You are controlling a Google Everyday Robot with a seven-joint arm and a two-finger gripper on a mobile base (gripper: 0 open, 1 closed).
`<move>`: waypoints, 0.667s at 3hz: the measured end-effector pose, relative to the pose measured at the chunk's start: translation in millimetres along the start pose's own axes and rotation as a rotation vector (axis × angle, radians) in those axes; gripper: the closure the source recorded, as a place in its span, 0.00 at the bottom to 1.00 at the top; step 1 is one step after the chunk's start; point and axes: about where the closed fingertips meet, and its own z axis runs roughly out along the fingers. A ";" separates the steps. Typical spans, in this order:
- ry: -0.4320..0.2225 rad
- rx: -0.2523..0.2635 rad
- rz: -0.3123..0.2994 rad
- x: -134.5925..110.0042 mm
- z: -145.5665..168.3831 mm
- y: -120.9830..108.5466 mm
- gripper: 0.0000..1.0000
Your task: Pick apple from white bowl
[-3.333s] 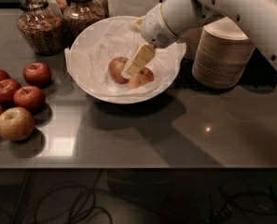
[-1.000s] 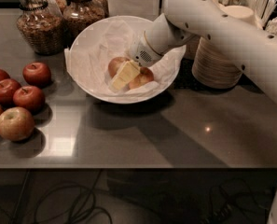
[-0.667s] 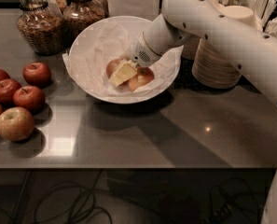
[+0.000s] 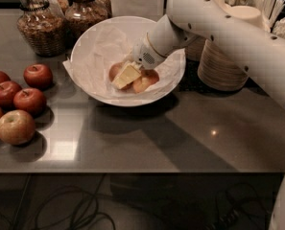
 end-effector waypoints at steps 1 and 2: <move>-0.006 -0.009 -0.019 -2.7 0.6 2.6 1.00; -0.046 -0.020 -0.078 -19.2 -14.9 8.8 1.00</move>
Offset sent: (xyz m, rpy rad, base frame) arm -0.0165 0.0042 0.0548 0.0709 -0.1079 0.1362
